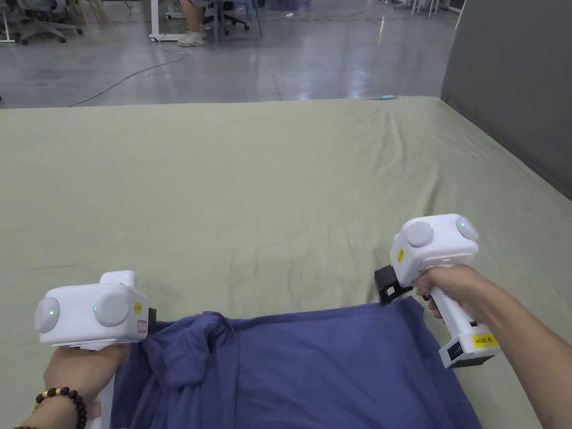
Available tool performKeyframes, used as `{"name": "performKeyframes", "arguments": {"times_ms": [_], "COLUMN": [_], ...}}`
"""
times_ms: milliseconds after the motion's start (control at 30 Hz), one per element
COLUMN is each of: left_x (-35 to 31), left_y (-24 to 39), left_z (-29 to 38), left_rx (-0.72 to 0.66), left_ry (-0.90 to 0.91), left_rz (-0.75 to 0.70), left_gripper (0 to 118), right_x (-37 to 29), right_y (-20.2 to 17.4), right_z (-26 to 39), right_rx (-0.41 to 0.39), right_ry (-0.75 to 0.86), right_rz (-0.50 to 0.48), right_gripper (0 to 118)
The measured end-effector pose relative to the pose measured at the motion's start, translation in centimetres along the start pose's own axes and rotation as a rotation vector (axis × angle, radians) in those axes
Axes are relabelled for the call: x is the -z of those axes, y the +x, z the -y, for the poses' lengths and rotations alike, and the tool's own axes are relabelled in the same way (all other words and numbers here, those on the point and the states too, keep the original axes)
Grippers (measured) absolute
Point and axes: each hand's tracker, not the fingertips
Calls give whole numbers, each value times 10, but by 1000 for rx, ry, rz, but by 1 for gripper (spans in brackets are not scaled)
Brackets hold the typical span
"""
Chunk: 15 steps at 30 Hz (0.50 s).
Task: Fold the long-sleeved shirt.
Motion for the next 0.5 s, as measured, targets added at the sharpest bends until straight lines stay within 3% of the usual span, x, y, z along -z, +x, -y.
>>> {"name": "performKeyframes", "arguments": {"times_ms": [33, 167, 200, 233, 400, 500], "left_x": [1, -1, -3, -5, -33, -70], "left_y": [-2, -5, -6, -6, -3, -5], "left_z": [0, 1, 2, 2, 1, 4], "left_rx": [-6, -14, -17, -20, -3, -10], "left_ry": [-3, -7, -8, -7, 36, 114], "left_rz": [-6, -26, -23, -19, -2, 23], "left_gripper": [0, 0, 0, 0, 0, 0], "right_x": [8, 15, 10, 2, -39, -85], "right_y": [0, -2, -2, -3, 17, 25], "right_z": [0, 6, 6, 7, 19, 41], "right_rx": [-3, 18, 16, 15, 59, 70], "right_ry": [-28, -41, -41, -27, 68, 177], "right_rz": [-4, 3, 13, 28, -40, -142], "right_gripper": [59, 51, 37, 0, 0, 0]}}
